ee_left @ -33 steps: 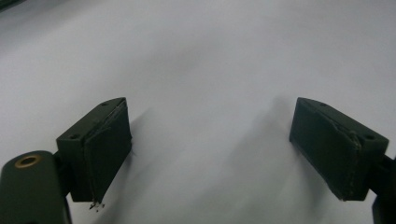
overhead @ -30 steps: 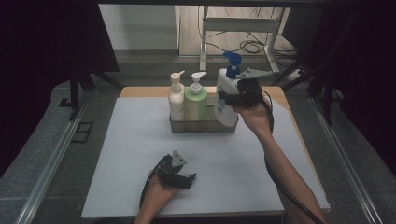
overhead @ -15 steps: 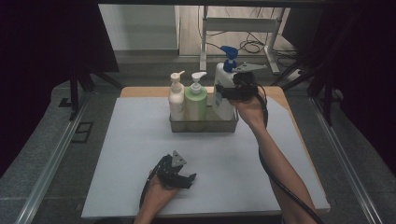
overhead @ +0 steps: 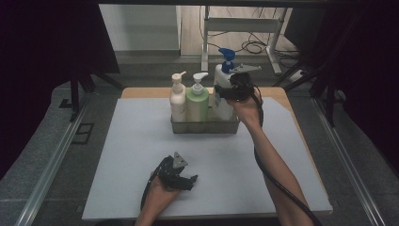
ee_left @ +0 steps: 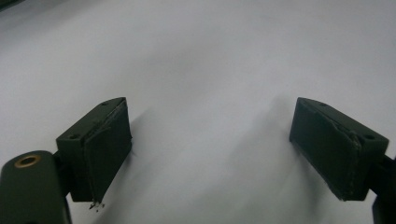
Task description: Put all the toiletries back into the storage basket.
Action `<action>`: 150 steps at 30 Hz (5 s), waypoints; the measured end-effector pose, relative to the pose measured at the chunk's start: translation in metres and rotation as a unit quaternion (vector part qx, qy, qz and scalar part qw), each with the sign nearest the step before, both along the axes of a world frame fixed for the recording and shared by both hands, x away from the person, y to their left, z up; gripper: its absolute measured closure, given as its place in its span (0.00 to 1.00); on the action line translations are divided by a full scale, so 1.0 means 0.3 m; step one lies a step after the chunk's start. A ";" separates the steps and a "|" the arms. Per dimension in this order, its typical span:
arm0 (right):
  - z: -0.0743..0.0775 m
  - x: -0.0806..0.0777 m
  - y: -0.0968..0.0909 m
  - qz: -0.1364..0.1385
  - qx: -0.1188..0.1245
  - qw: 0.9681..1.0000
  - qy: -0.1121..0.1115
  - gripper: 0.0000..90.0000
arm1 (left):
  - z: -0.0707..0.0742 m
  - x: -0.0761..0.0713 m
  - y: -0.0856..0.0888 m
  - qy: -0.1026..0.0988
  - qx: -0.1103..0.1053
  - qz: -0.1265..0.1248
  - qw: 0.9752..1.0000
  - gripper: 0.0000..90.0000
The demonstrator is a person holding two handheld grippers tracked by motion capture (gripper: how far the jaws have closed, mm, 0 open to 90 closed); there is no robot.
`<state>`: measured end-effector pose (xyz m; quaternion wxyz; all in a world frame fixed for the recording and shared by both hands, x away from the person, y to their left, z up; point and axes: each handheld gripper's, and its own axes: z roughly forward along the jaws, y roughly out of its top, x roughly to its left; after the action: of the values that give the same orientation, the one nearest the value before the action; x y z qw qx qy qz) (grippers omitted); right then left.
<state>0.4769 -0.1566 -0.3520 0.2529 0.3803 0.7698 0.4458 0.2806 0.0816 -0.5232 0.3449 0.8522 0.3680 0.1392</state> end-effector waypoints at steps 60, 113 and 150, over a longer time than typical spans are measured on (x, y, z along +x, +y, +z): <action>-0.205 0.011 -0.019 -0.007 -0.012 0.998 0.054 0.41 | 0.000 -0.001 0.000 0.002 0.000 0.000 1.000 0.14; -0.235 -0.054 -0.255 -0.017 -0.022 0.995 0.100 0.87 | 0.000 0.000 0.000 0.002 0.001 -0.001 1.000 0.14; -0.364 0.073 -0.173 -0.014 -0.014 0.987 0.159 0.99 | 0.000 -0.001 0.000 0.003 -0.001 0.001 1.000 0.14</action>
<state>0.4988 -0.2084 -0.4612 0.1385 0.4539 0.8010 0.3650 0.2805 0.0816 -0.5232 0.3443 0.8521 0.3697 0.1366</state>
